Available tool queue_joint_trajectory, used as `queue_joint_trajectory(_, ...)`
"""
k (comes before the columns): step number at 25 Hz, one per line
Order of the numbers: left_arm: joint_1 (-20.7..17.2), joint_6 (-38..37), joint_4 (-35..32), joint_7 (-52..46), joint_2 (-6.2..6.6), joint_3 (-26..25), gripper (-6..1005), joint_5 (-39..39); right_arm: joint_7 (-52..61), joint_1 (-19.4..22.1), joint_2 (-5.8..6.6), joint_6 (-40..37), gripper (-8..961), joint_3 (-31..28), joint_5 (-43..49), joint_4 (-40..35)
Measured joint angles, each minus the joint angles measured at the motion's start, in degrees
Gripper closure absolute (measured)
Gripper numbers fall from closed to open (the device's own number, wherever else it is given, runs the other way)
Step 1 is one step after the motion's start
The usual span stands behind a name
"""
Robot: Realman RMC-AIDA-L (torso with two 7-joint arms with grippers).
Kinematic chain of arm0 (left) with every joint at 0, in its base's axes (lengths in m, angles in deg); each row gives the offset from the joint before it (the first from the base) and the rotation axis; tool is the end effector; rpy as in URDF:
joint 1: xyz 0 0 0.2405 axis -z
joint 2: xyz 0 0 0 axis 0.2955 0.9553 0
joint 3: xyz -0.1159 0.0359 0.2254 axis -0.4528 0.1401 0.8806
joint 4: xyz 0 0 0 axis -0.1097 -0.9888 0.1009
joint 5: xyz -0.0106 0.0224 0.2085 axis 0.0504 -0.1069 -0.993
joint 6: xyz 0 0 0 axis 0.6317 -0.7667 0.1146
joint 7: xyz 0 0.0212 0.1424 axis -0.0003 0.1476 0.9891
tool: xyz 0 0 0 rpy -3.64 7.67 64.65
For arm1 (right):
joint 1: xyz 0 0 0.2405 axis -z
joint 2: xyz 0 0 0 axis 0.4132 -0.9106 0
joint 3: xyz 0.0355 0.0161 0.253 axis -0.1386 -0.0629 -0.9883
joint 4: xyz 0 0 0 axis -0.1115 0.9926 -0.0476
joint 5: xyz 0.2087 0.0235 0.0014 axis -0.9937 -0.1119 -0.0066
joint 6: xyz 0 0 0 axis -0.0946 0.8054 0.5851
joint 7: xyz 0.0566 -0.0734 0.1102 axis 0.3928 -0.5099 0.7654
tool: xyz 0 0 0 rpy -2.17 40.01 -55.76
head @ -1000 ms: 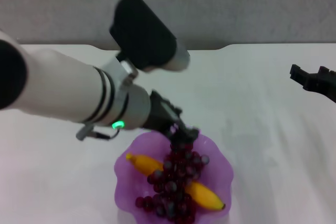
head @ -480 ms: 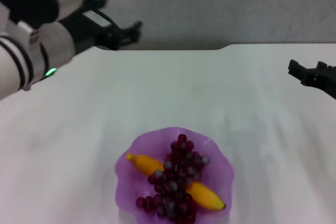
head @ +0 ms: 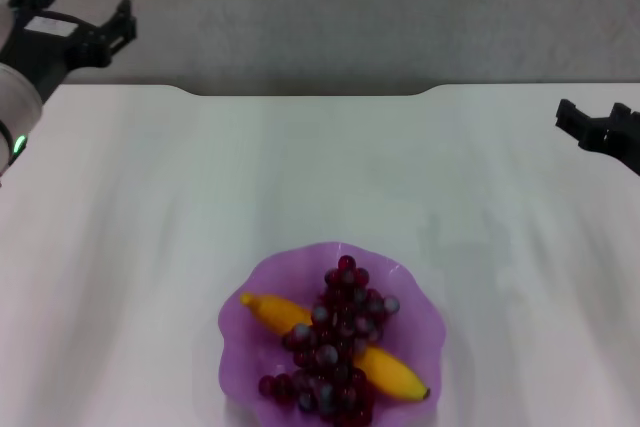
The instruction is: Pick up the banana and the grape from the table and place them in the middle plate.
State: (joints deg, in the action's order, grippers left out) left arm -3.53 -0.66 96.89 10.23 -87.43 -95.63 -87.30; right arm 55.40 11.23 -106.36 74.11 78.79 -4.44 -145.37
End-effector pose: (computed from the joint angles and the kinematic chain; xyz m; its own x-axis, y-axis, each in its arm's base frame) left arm -0.2168 0.4009 0.0585 0.8250 0.0601 0.5619 0.5640 -0.1509 -0.8119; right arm 0.2780 0.3853 0.0228 0.5844 -0.3704 -0.7220 -0.7947 -0.0814 -0.6014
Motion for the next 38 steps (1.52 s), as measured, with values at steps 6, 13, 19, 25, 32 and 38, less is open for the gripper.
queue_joint_trajectory(6, 1.0, -3.5, -2.5, -2.5, 1.29, 0.0, 102, 4.1, 0.7, -2.4, -0.10, -3.7, 211, 0.3, 0.0, 4.8)
queue_joint_trajectory(13, 0.8, -6.8, -3.8, -5.2, 1.68, 0.1, 103, 3.3, 1.2, -4.0, -0.04, -9.3, 211, 0.5, 0.2, 9.9)
queue_joint_trajectory(19, -1.0, -6.5, -3.9, -5.3, 2.59, -0.5, 108, 3.4, 1.1, -3.0, -0.02, -16.8, 211, 2.4, 0.5, 12.4)
queue_joint_trajectory(25, -3.1, -6.2, -3.9, -5.3, 3.22, -0.8, 108, 3.5, 0.9, 1.1, -0.01, -21.5, 211, 5.1, 0.5, 9.9)
queue_joint_trajectory(32, -4.1, -6.2, -4.8, -5.3, 3.32, -1.6, 108, 3.6, 0.8, 4.6, -0.09, -27.7, 211, 9.5, 0.7, 7.5)
queue_joint_trajectory(38, -4.1, -6.2, -4.9, -5.3, 3.12, -1.7, 108, 3.4, 0.8, 4.4, 0.00, -27.8, 211, 9.7, 0.7, 7.8)
